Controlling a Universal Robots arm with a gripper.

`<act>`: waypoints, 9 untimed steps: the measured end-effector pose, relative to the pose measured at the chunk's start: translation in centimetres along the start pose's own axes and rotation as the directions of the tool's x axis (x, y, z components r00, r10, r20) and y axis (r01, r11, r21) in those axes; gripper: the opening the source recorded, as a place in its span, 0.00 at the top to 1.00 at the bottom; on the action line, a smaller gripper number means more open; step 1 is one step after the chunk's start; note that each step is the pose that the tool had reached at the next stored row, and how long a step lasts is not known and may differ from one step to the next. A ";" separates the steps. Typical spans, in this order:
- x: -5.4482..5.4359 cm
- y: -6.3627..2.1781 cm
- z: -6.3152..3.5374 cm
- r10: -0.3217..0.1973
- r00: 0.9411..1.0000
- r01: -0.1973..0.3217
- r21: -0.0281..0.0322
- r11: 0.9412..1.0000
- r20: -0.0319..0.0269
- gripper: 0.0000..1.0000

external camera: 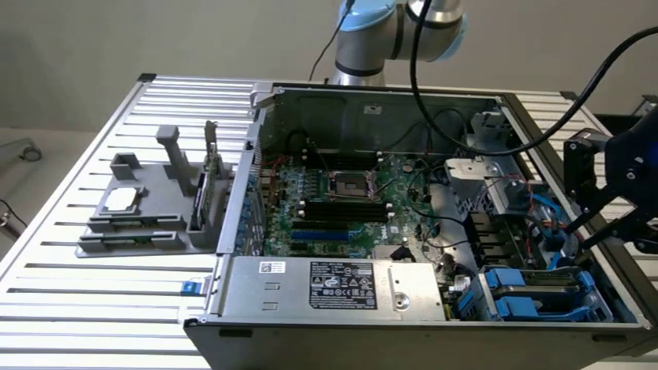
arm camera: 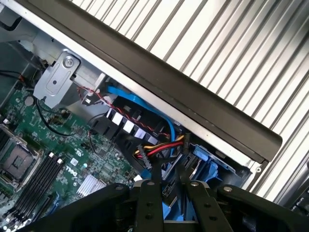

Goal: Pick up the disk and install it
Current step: 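Insert the first disk wire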

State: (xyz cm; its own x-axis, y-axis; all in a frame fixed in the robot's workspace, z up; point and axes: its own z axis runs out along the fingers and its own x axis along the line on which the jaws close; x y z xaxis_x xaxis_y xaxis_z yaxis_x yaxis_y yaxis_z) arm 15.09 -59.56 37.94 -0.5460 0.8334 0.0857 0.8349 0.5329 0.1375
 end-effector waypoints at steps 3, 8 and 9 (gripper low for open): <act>-0.3 0.11 0.52 0.004 1.000 -0.004 -0.001 1.000 -0.001 0.74; -1.0 0.05 1.39 0.009 1.000 -0.009 -0.002 1.000 -0.001 0.74; -1.1 0.03 1.56 0.010 1.000 -0.010 -0.002 1.000 -0.001 0.74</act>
State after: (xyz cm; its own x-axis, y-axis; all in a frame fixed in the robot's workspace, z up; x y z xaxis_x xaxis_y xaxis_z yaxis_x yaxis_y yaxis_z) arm 15.84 -60.24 36.31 -0.5377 0.8386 0.0876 0.8402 0.5243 0.1387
